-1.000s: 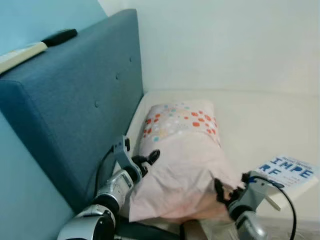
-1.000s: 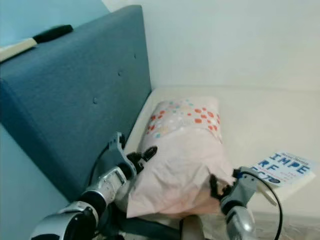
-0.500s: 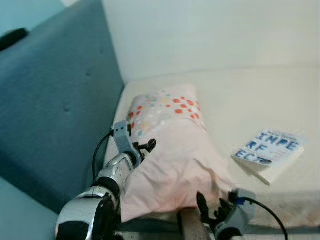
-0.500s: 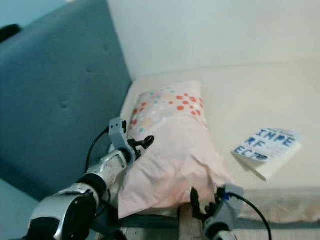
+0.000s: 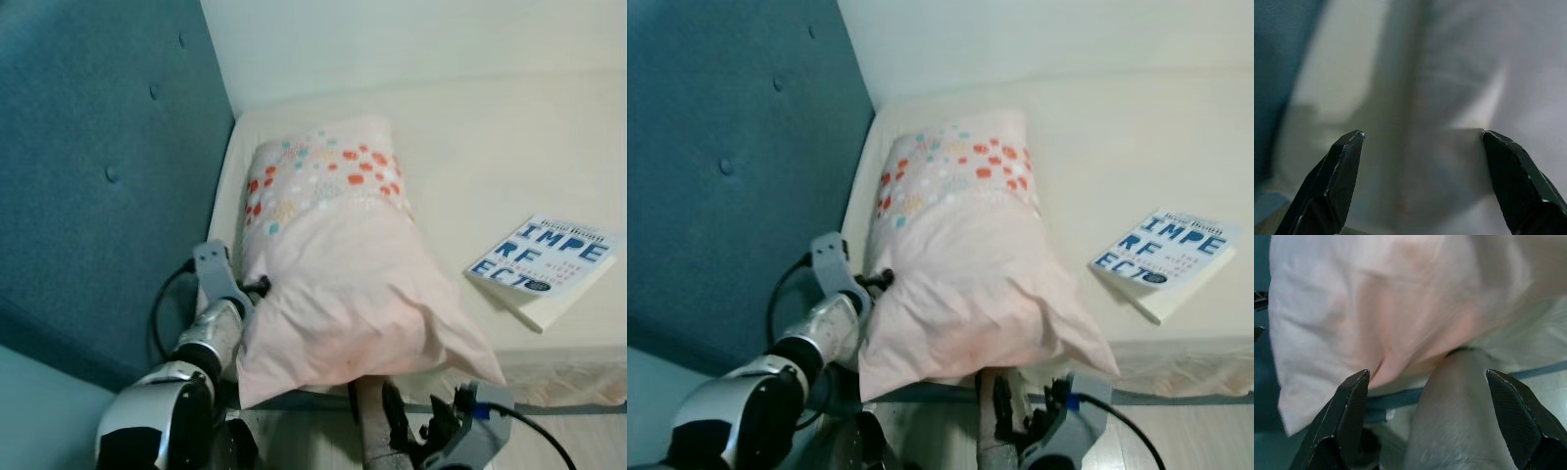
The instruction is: Clean up the room
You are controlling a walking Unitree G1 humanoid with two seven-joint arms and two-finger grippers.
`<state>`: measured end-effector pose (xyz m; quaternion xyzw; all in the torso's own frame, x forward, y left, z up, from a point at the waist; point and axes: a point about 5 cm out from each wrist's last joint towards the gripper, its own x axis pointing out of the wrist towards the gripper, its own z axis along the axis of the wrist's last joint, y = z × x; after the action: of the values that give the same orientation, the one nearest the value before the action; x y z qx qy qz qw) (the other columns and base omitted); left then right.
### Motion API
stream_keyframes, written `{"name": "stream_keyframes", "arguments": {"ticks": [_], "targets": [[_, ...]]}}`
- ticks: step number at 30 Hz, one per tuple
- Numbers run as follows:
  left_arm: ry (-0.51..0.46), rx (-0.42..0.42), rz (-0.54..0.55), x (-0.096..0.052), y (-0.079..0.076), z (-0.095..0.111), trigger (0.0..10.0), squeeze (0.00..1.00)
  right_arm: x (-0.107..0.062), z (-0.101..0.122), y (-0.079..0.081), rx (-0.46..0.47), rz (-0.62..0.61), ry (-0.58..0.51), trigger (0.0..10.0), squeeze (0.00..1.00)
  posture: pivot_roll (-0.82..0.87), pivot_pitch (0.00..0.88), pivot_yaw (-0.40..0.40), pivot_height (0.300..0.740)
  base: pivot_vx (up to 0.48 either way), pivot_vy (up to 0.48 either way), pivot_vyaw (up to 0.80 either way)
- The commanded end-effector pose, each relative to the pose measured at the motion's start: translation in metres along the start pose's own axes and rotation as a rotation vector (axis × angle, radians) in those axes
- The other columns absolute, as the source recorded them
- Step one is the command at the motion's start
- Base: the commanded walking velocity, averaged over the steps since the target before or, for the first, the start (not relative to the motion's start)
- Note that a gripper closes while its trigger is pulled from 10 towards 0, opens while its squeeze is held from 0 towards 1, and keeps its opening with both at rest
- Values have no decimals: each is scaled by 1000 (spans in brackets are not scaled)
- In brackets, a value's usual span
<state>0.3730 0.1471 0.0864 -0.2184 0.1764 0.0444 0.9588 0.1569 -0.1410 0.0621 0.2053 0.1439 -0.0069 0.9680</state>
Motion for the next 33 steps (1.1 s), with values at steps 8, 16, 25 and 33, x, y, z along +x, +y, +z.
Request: {"name": "stream_keyframes", "arguments": {"ticks": [8,16,25,33], "targets": [[9,-402,-225,1,-18,9,10000,0,-18,-4,9,36,-11,52,10000,0,-331,452,163,611,0,0,0],[50,-634,-461,-4,-40,1,10000,0,-19,-3,9,31,-22,62,10000,0,-337,462,166,611,0,0,0],[103,-608,-545,-9,-56,-17,10000,0,-23,-4,9,39,-36,74,10000,0,-328,467,172,611,0,0,0],[140,-594,-679,-17,-86,-29,10000,0,-21,-4,8,42,-43,76,10000,0,-327,461,177,611,0,0,0]]}}
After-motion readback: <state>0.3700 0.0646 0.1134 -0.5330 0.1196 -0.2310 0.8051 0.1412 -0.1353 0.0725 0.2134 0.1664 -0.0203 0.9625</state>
